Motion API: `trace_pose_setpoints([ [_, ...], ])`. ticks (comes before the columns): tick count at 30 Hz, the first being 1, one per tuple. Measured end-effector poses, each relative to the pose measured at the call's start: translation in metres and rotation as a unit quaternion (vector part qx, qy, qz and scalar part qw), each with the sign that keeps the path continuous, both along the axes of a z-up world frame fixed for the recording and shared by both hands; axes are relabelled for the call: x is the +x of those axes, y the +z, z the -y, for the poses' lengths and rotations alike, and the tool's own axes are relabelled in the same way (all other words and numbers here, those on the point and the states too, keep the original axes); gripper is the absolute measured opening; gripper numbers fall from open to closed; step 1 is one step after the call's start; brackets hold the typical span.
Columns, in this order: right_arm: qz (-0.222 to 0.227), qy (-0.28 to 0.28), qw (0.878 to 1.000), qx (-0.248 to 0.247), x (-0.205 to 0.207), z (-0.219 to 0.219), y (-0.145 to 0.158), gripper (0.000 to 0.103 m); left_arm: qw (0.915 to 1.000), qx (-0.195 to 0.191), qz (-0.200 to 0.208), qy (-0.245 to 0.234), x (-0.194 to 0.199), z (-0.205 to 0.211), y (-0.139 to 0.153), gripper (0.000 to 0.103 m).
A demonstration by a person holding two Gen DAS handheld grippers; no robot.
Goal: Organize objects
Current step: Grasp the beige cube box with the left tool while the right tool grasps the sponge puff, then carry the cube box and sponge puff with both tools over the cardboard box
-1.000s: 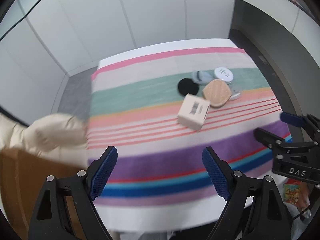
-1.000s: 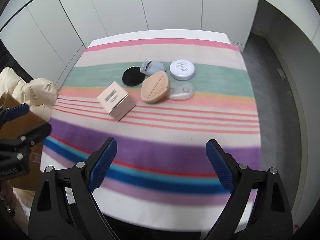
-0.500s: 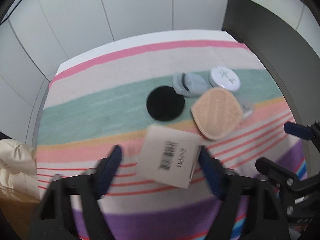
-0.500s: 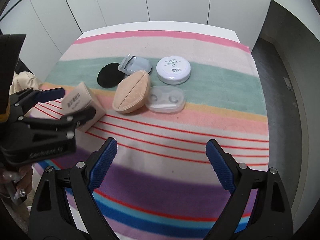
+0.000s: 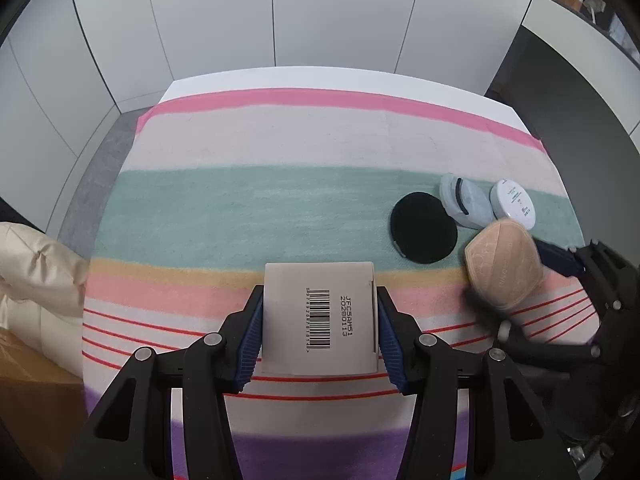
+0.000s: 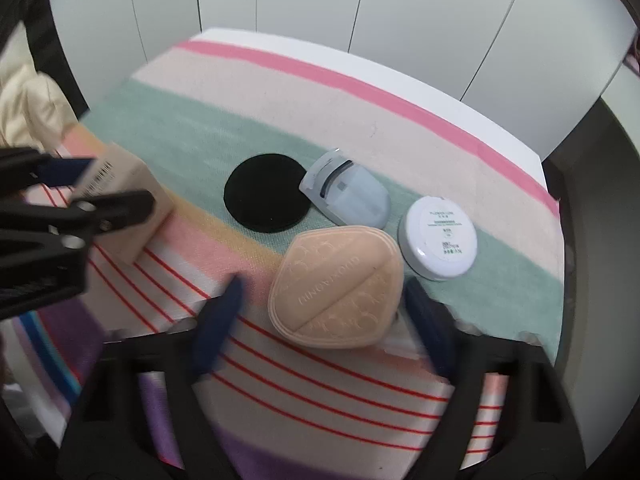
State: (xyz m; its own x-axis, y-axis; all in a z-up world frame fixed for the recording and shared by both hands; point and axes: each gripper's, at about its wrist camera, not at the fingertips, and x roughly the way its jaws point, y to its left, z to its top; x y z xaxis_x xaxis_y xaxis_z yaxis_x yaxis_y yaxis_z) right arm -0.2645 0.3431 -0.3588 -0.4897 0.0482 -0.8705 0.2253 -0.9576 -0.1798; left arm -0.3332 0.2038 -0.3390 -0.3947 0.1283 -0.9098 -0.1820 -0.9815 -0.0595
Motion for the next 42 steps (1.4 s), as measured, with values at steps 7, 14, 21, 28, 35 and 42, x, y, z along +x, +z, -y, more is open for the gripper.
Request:
trace_pose_setpoints([
  [7, 0.001, -0.010, 0.999, -0.032, 0.003, -0.004, 0.012, 0.038, 0.9999, 0.009, 0.008, -0.001, 0.001, 0.000, 0.001, 0.053],
  [14, 0.003, -0.035, 0.998, -0.057, 0.010, -0.014, 0.033, 0.019, 1.0000, 0.009, 0.000, 0.000, 0.005, -0.001, 0.021, 0.053],
  [21, -0.005, -0.061, 0.994, -0.093, 0.026, -0.023, 0.070, 0.018, 0.9996, -0.011, -0.024, -0.009, 0.013, -0.003, 0.065, 0.053],
  [28, -0.042, -0.087, 0.990, -0.100, 0.042, -0.035, 0.136, 0.017, 0.9988, -0.012, -0.045, -0.011, 0.021, 0.000, 0.129, 0.053],
  [35, -0.083, -0.094, 0.987, -0.103, 0.058, -0.039, 0.206, 0.017, 0.9959, -0.017, -0.088, -0.012, 0.035, 0.002, 0.199, 0.053],
  [42, -0.122, -0.098, 0.982, -0.106, 0.077, -0.038, 0.258, 0.017, 0.9943, -0.003, -0.106, -0.013, 0.055, 0.002, 0.244, 0.053],
])
